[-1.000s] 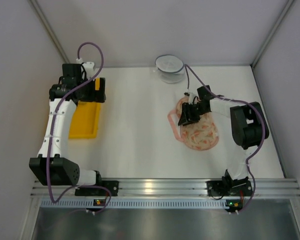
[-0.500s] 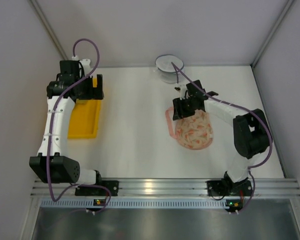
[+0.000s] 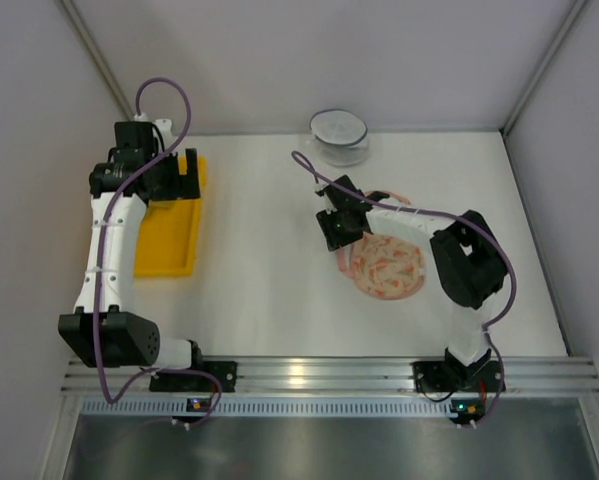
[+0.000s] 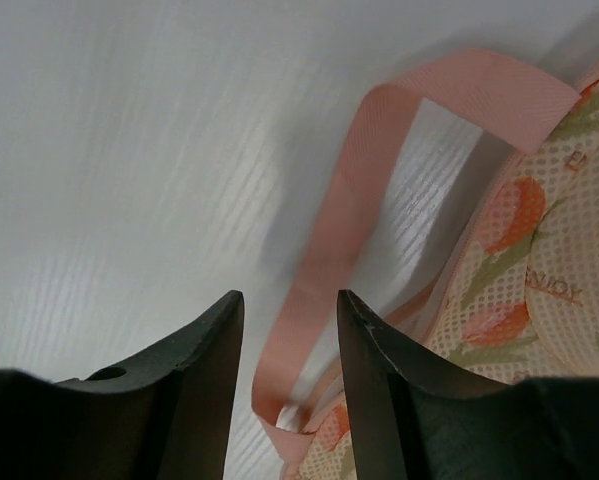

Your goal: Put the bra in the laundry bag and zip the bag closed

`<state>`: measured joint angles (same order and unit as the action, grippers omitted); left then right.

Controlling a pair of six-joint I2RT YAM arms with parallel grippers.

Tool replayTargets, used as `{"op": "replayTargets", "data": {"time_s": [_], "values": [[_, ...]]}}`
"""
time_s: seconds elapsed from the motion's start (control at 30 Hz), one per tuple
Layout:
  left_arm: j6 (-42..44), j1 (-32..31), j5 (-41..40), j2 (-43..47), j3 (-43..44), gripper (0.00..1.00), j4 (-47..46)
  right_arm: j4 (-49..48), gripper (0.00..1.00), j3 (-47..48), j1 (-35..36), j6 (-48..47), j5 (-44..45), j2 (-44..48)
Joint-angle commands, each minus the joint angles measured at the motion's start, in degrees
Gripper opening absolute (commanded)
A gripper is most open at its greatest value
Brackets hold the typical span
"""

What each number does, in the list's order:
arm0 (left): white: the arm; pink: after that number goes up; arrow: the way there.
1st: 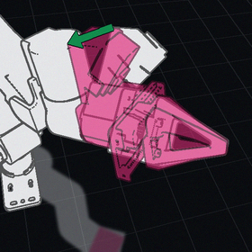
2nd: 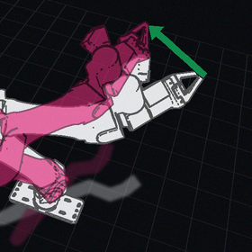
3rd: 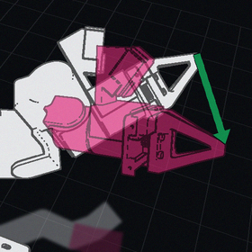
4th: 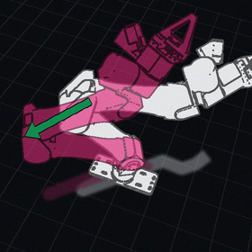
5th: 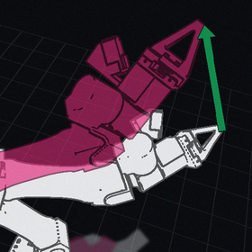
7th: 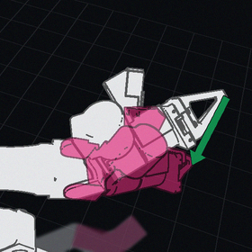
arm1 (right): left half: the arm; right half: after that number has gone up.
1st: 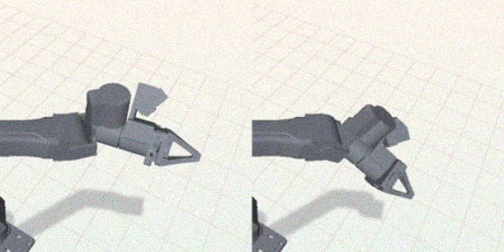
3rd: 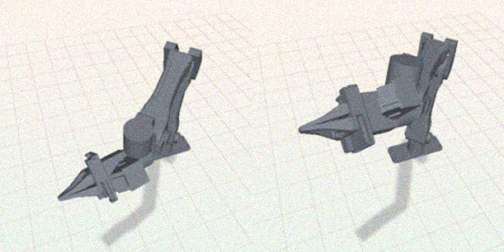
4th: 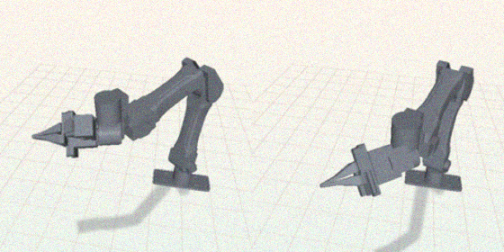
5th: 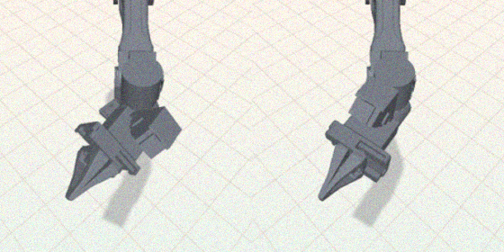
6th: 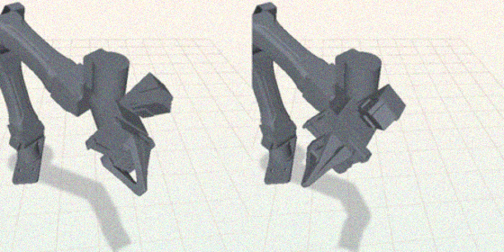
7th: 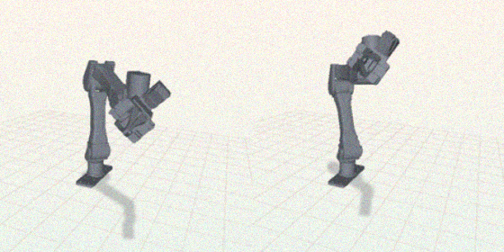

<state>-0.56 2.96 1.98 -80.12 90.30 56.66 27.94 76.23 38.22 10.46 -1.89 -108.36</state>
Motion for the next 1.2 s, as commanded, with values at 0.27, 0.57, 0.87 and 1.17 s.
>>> {"op": "replayTargets", "data": {"time_s": [0.27,0.57,0.87,1.17], "values": [[-0.4,0.5,-4.0,2.9,-0.8,0.98,-0.1,0.0,0.40,4.5,0.4,2.2,6.7,-7.0],[0.0,0.5,-4.5,2.1,-0.8,0.98,-0.1,0.9,0.00,7.0,0.8,-0.8,2.7,-12.1],[-1.1,0.8,0.2,-0.4,0.6,0.98,0.0,-4.3,0.00,12.5,2.4,-1.3,-24.2,0.5],[-1.4,1.3,4.3,-2.5,3.1,0.98,-0.1,-4.4,0.00,18.5,1.4,2.6,-32.9,7.5]]}}
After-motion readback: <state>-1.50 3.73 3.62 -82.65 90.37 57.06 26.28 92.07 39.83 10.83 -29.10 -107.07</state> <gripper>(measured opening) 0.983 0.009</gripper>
